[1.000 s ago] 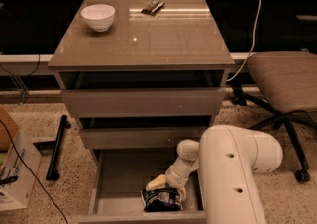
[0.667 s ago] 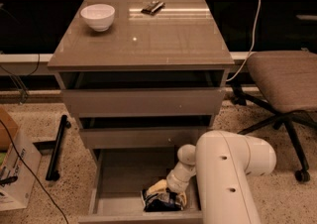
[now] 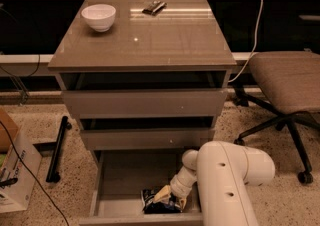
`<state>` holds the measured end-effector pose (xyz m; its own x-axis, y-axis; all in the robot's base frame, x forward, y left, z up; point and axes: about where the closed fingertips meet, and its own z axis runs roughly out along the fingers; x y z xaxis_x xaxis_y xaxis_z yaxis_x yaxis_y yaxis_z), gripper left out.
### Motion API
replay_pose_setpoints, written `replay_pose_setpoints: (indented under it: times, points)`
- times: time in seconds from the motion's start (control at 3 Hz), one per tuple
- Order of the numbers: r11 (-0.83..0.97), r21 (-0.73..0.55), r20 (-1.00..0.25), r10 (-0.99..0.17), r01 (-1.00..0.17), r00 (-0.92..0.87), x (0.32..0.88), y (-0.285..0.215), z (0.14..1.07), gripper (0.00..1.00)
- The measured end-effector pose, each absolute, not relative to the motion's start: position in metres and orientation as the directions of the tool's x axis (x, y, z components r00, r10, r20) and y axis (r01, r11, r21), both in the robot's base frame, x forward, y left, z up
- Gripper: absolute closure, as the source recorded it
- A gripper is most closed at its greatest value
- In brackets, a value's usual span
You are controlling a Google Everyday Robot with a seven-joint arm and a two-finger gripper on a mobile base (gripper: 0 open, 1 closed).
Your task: Pick blue chip bag from bottom drawer and place on counter
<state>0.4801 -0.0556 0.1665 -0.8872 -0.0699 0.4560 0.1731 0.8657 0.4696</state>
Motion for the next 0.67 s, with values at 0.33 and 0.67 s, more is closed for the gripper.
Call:
replay_pose_setpoints:
  times: [0.33, 0.67]
  points:
    - [0.861, 0.476, 0.461, -0.069, 0.181, -0.885, 0.479, -0.057, 0.161, 0.5]
    - [0.86, 0.482, 0.431, -0.067, 0.167, -0.9, 0.484, -0.061, 0.173, 0.73]
